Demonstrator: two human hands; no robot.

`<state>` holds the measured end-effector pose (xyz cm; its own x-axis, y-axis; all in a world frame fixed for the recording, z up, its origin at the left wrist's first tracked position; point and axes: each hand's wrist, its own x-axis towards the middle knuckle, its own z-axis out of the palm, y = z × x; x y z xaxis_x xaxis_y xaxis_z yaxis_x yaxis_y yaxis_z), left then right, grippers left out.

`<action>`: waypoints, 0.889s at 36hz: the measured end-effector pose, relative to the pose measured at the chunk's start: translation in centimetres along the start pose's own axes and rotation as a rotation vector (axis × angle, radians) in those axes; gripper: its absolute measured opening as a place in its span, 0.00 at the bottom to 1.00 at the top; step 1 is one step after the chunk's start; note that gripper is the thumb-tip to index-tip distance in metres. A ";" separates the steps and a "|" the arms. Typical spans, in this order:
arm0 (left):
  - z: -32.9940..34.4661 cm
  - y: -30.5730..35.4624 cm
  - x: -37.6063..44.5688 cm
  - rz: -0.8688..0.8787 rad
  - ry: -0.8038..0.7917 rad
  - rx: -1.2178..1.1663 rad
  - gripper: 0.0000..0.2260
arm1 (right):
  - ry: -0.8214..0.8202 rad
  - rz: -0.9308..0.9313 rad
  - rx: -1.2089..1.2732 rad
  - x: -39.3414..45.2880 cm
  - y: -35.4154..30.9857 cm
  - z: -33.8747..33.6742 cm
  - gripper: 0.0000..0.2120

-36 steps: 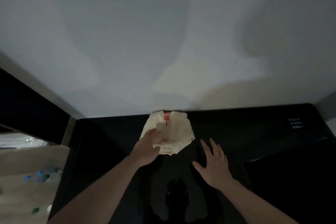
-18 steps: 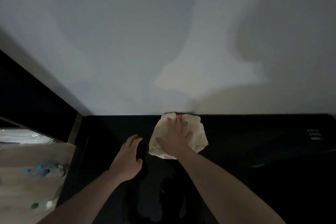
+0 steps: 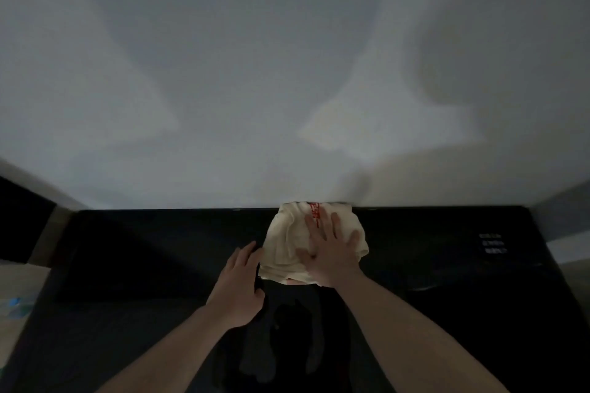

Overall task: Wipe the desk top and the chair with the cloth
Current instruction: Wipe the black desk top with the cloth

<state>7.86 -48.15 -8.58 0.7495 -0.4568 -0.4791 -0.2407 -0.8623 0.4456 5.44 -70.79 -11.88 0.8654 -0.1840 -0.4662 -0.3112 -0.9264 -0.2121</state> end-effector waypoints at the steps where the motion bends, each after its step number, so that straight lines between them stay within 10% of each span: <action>1: 0.7 1.4 0.4 0.015 -0.008 0.005 0.37 | 0.001 0.008 0.000 -0.2 1.6 -0.3 0.38; 21: 10.9 25.2 7.5 0.118 -0.321 0.337 0.52 | 0.031 0.474 0.121 -4.7 35.1 -5.9 0.36; 32: 12.2 28.2 9.1 0.004 -0.317 0.442 0.60 | 0.117 0.640 0.301 -3.4 42.5 -6.6 0.46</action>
<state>0.35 -79.29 -9.61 0.5418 -0.4447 -0.7132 -0.5309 -0.8389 0.1198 -8.13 -111.72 -13.63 0.5080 -0.7107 -0.4866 -0.8521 -0.4970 -0.1638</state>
